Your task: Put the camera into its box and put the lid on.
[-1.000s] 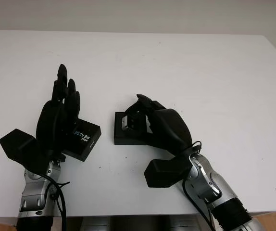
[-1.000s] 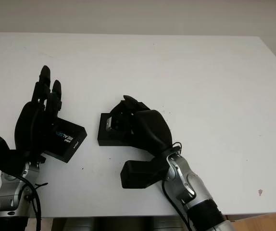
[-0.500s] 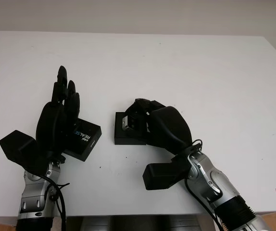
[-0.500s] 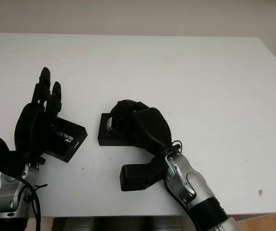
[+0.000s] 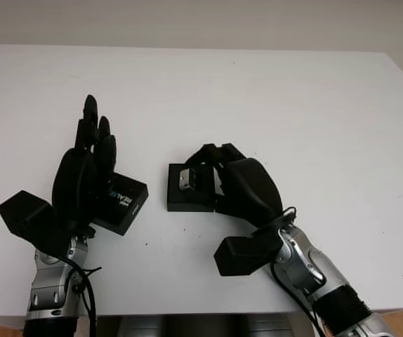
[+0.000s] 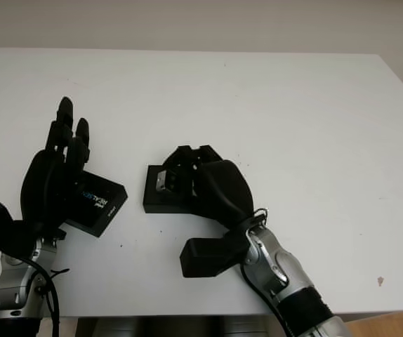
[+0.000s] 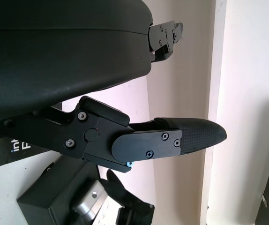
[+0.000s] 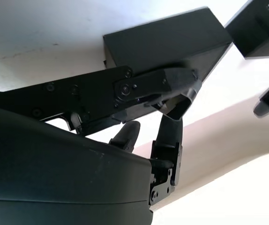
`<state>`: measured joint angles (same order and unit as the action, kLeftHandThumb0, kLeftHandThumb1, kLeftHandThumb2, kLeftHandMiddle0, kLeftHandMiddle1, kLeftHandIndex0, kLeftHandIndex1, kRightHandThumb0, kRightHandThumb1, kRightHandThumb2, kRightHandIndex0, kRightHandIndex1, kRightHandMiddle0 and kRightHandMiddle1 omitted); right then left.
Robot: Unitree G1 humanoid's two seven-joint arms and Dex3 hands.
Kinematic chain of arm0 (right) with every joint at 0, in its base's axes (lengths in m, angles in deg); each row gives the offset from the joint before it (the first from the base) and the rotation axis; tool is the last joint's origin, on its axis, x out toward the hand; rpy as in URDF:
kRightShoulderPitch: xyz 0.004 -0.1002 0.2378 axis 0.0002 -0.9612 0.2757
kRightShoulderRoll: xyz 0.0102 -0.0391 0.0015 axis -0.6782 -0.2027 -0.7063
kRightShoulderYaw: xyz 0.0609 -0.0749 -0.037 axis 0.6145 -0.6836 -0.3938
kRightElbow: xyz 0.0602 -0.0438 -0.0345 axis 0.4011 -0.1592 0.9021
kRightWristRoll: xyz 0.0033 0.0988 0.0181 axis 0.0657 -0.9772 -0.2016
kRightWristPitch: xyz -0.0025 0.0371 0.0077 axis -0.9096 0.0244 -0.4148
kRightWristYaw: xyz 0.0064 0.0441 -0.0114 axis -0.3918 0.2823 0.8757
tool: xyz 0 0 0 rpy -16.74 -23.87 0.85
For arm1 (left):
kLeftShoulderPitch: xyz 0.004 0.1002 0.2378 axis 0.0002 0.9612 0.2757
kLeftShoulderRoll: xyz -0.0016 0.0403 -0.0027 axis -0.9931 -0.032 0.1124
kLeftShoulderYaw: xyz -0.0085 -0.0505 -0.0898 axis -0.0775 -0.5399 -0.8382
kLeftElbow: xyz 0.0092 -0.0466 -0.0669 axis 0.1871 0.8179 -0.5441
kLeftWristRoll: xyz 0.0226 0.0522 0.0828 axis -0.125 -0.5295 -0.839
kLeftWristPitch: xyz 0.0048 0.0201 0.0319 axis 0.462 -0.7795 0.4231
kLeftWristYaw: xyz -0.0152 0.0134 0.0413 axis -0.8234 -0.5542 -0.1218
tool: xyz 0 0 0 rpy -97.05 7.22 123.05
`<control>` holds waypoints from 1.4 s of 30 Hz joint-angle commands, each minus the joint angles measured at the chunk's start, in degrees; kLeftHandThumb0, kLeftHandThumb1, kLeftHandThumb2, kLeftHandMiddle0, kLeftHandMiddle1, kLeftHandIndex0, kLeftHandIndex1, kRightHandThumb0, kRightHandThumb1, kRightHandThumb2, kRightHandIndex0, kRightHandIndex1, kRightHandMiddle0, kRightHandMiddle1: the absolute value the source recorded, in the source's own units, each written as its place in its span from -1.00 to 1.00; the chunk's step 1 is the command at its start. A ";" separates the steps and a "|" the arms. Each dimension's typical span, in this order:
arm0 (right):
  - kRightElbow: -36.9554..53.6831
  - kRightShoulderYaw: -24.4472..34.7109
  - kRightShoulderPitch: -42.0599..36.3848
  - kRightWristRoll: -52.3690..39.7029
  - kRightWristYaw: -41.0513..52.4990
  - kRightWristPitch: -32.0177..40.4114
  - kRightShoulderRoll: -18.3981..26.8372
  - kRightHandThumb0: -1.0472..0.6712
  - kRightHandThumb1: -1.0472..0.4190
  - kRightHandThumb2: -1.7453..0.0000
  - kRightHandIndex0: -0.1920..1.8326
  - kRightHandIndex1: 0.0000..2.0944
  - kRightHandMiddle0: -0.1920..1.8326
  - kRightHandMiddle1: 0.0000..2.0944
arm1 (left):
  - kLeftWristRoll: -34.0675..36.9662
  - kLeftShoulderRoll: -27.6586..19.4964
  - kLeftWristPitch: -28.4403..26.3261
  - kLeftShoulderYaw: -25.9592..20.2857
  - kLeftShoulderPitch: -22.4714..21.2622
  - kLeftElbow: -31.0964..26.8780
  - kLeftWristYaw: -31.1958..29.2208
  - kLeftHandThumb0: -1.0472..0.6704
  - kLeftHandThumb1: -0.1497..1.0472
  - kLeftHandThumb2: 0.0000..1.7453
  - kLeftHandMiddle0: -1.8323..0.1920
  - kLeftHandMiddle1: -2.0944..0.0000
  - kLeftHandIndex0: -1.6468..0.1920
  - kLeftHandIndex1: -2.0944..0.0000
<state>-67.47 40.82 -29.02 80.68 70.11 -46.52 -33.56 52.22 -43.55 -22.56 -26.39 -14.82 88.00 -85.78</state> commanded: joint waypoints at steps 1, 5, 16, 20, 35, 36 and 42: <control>-0.44 1.35 -0.08 -2.20 -0.09 -1.21 -0.88 -0.21 -1.00 0.87 -0.69 -0.15 -0.59 0.72 | -0.64 -0.19 0.20 0.05 0.32 -1.08 0.29 -0.67 1.00 -0.42 1.00 1.00 1.00 1.00; -1.43 2.21 0.38 -3.92 -1.33 -3.40 -1.77 -0.23 -1.00 0.83 -0.69 -0.19 -0.60 0.74 | -0.81 -0.18 0.69 0.15 0.34 -0.86 0.03 -0.66 1.00 -0.40 1.00 1.00 1.00 1.00; -4.10 4.37 2.15 -9.10 -0.50 -7.62 -4.18 -0.26 -1.00 0.78 -0.70 -0.26 -0.64 0.72 | -1.68 0.01 0.20 0.44 0.38 -1.19 0.49 -0.69 1.00 -0.41 1.00 1.00 1.00 1.00; -1.70 5.98 2.65 -14.26 6.11 -4.94 -4.40 -0.27 -1.00 0.77 -0.71 -0.29 -0.61 0.71 | -1.85 -0.21 -0.06 0.58 0.55 -1.37 0.26 -0.67 1.00 -0.39 1.00 1.00 1.00 1.00; 4.54 14.14 13.54 -32.37 38.75 20.06 2.95 -0.42 -1.00 0.89 -0.48 -0.72 -0.28 0.61 | -1.95 0.04 -1.45 0.59 1.04 -2.40 0.69 -0.69 1.00 -0.41 1.00 1.00 1.00 1.00; 4.27 14.28 14.05 -32.51 39.45 20.59 3.23 -0.42 -1.00 0.89 -0.48 -0.73 -0.28 0.61 | -1.93 0.03 -1.50 0.59 1.08 -2.45 0.69 -0.69 1.00 -0.41 1.00 1.00 1.00 1.00; 1.57 14.69 17.06 -34.49 45.21 22.66 4.78 -0.42 -1.00 0.87 -0.47 -0.78 -0.30 0.59 | -1.71 0.04 -1.01 0.48 0.94 -2.01 0.34 -0.68 1.00 -0.41 1.00 1.00 1.00 1.00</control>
<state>-65.74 55.10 -13.50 47.03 114.68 -24.44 -29.20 50.34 -43.54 -24.19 -25.96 -14.22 86.75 -85.31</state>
